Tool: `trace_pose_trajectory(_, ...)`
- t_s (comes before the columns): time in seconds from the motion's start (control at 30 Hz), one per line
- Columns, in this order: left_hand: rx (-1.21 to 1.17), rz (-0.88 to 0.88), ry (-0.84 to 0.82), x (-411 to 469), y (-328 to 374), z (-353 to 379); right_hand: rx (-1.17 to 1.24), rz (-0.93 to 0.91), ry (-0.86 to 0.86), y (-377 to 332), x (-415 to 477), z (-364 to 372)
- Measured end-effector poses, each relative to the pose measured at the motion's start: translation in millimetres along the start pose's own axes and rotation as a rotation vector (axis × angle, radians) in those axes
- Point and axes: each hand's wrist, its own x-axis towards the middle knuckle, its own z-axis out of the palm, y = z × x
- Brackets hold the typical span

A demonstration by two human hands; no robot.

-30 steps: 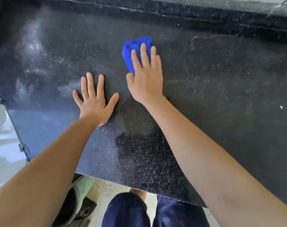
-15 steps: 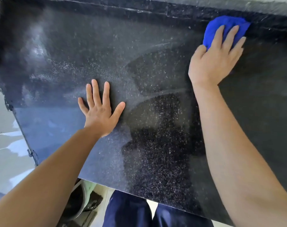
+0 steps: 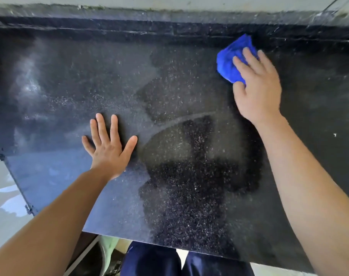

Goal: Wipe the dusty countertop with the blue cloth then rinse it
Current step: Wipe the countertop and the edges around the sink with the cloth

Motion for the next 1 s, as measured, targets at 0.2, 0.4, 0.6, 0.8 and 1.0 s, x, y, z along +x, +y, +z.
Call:
trace_pose_trajectory(0.2,0.008,0.007,0.014,0.2,-1.3,2.4,-0.023,0.548,0.053,-57.4,-19.1,-5.1)
trace_pose_trajectory(0.4,-0.033,-0.004,0.046,1.6,-1.3,4.5,0.128,-0.296,-0.252,-174.2,-109.0,22.9)
trace_pose_trajectory(0.6,-0.033,0.009,0.054,2.3,-1.9,6.3,0.077,-0.461,-0.138,-49.5,-48.4,8.6)
trace_pose_trajectory(0.8,-0.015,0.022,0.047,1.8,-3.0,5.7,0.022,0.383,-0.016,-46.3,14.1,-2.1)
trace_pose_trajectory(1.0,-0.024,0.040,0.054,3.5,-4.1,5.5,0.040,0.115,-0.149,-170.1,-33.7,24.8)
